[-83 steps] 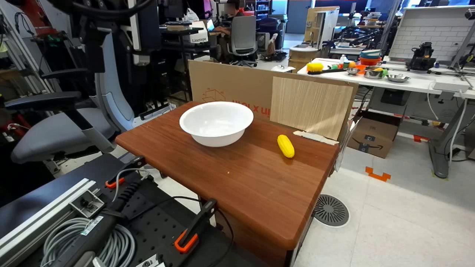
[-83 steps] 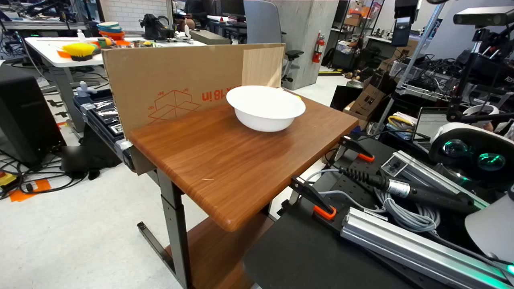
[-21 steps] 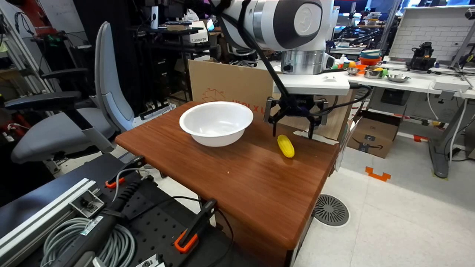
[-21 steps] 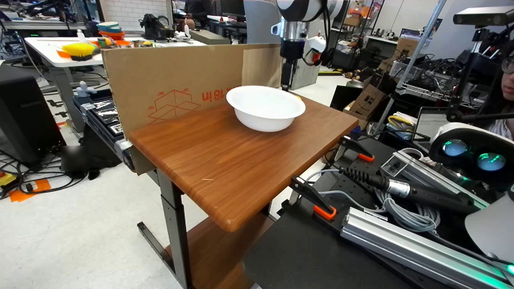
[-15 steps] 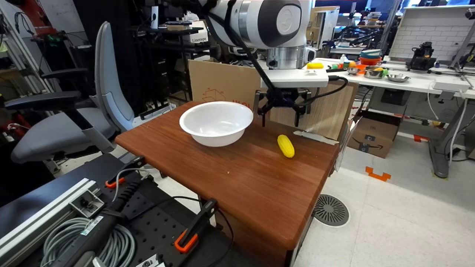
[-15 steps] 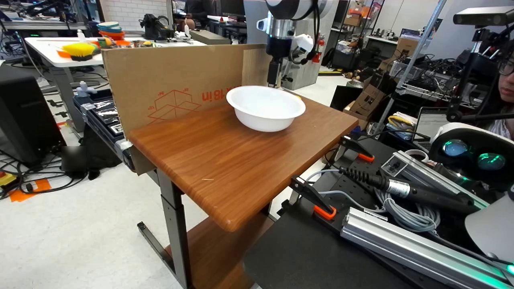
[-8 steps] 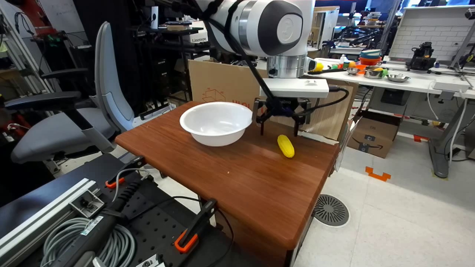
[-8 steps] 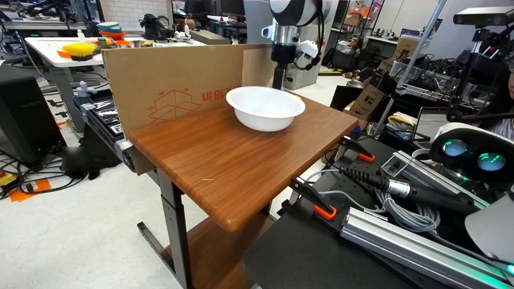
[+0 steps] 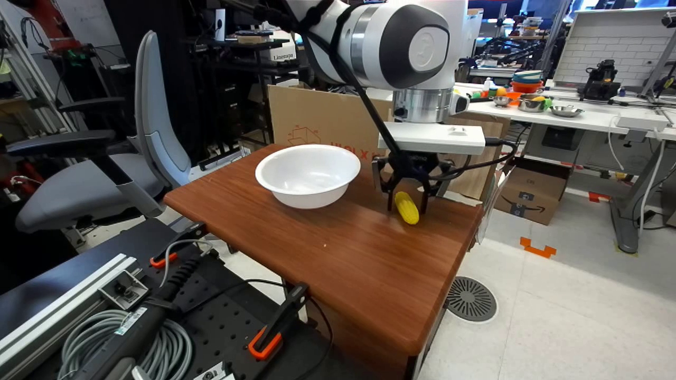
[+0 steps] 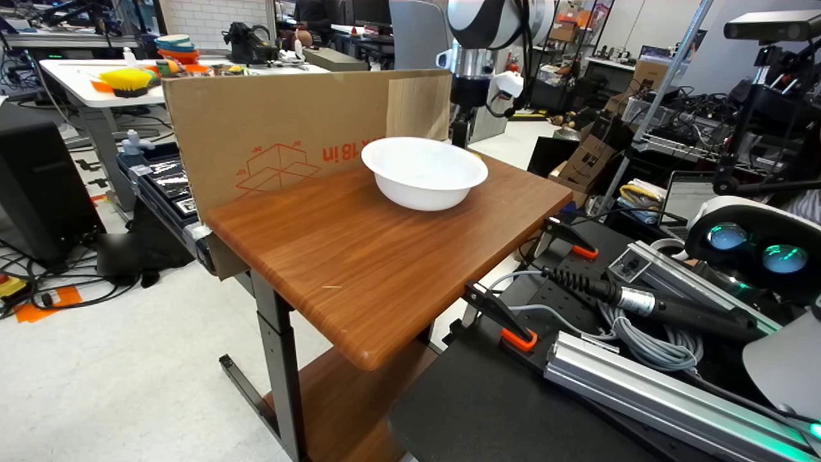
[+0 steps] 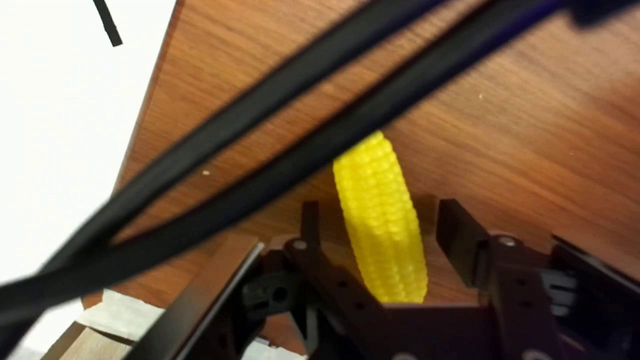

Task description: Put the corn toy in the bowl

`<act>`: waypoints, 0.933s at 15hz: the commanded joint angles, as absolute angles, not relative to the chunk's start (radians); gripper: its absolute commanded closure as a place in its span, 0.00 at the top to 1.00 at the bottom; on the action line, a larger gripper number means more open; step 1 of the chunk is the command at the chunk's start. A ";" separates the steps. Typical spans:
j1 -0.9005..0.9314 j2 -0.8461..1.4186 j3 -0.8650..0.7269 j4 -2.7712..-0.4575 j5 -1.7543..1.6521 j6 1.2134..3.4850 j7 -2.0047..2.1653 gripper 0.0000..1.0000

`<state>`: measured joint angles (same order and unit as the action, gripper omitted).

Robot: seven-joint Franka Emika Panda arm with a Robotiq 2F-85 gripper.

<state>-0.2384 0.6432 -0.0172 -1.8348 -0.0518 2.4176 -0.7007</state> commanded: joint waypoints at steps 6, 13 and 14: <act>-0.256 0.585 0.002 -1.867 -0.037 2.429 -0.680 0.08; -0.196 0.342 0.065 -2.104 -0.057 2.580 -0.705 0.08; -0.173 0.316 0.070 -2.144 -0.072 2.600 -0.698 0.08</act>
